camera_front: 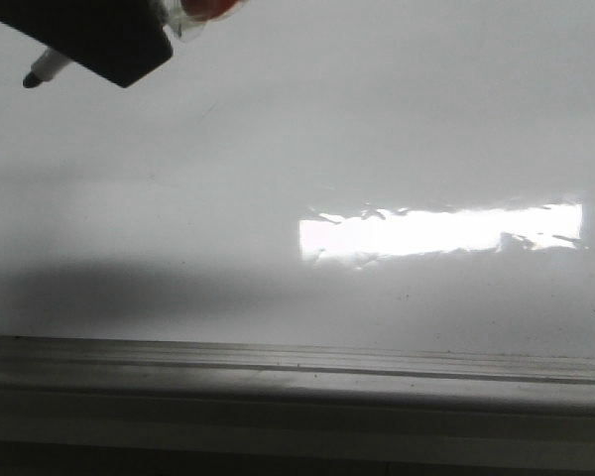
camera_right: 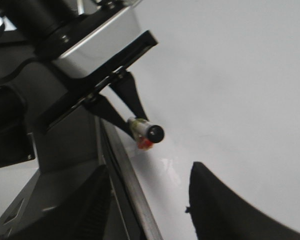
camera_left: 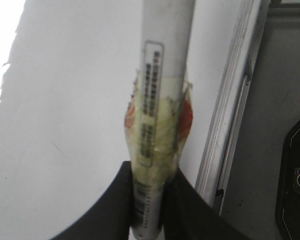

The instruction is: Write number 0 on whiteboard

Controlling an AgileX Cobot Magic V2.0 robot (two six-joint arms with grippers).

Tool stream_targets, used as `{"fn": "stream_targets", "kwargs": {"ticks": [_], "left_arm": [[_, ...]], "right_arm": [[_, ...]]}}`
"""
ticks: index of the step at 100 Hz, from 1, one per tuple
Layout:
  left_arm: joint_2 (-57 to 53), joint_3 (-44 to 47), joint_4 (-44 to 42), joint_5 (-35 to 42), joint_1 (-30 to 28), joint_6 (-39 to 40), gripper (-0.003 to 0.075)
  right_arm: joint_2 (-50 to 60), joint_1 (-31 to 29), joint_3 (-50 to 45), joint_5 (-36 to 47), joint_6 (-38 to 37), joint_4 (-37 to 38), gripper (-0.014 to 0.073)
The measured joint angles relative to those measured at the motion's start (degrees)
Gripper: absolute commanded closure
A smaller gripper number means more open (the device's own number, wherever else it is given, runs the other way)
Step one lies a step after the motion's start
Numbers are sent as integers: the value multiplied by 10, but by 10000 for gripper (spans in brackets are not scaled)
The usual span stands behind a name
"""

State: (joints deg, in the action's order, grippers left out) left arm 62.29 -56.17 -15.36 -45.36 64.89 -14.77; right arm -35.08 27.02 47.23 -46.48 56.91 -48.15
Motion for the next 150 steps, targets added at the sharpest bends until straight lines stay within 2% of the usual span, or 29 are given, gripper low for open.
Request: {"fn": "stream_targets", "kwargs": {"ticks": [22, 52, 75, 150], "left_arm": [[-20, 0, 28, 1, 0, -46, 739], [-31, 0, 49, 1, 0, -103, 739], [-31, 0, 63, -1, 0, -119, 739], [-31, 0, 70, -1, 0, -130, 739]], "right_arm": [[-70, 115, 0, 43, 26, 67, 281], [-153, 200, 13, 151, 37, 75, 269], [-199, 212, 34, 180, 41, 75, 251], [-284, 214, 60, 177, 43, 30, 256]]}}
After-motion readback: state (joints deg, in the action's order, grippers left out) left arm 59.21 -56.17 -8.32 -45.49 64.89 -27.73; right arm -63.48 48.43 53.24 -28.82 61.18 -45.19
